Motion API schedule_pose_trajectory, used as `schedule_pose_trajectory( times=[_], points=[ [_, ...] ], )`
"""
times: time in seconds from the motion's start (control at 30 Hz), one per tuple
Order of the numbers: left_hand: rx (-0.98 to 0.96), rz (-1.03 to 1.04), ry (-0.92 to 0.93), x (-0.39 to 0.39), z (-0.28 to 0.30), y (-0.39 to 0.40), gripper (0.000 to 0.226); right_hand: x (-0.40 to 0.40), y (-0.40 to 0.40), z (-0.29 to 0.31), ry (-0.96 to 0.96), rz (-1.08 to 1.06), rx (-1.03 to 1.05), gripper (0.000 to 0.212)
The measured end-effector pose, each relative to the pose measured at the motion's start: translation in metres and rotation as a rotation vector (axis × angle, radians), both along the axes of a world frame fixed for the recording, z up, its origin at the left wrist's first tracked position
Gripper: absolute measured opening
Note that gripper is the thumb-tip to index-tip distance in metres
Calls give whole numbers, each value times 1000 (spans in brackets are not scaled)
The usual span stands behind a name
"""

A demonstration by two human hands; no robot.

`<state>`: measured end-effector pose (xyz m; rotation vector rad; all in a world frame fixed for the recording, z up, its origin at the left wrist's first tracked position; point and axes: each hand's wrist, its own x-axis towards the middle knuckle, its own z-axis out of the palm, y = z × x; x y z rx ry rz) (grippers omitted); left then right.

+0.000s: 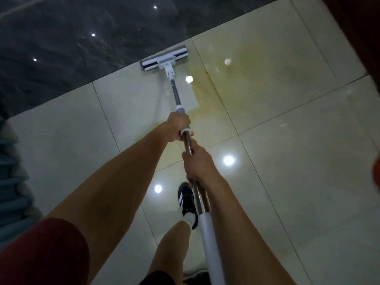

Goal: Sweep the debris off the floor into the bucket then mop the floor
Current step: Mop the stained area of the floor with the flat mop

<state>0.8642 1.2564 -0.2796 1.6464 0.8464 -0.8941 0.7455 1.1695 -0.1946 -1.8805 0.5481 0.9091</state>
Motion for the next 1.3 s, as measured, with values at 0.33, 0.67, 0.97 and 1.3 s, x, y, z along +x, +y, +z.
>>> schedule_pose_trajectory(
  times=[0.33, 0.67, 0.97, 1.3],
  points=[
    [-70, -125, 34, -200, 25, -79, 7, -209, -64, 22, -7, -78, -61, 43],
    [-71, -195, 59, -312, 35, -127, 8, -326, -101, 40, 0, -195, -46, 44],
    [-45, -167, 26, -255, 11, -125, 14, -269, -98, 14, -4, -172, -70, 44],
    [-18, -217, 20, -68, 1, -97, 7, -88, -68, -2, -24, -235, -53, 42]
  ],
)
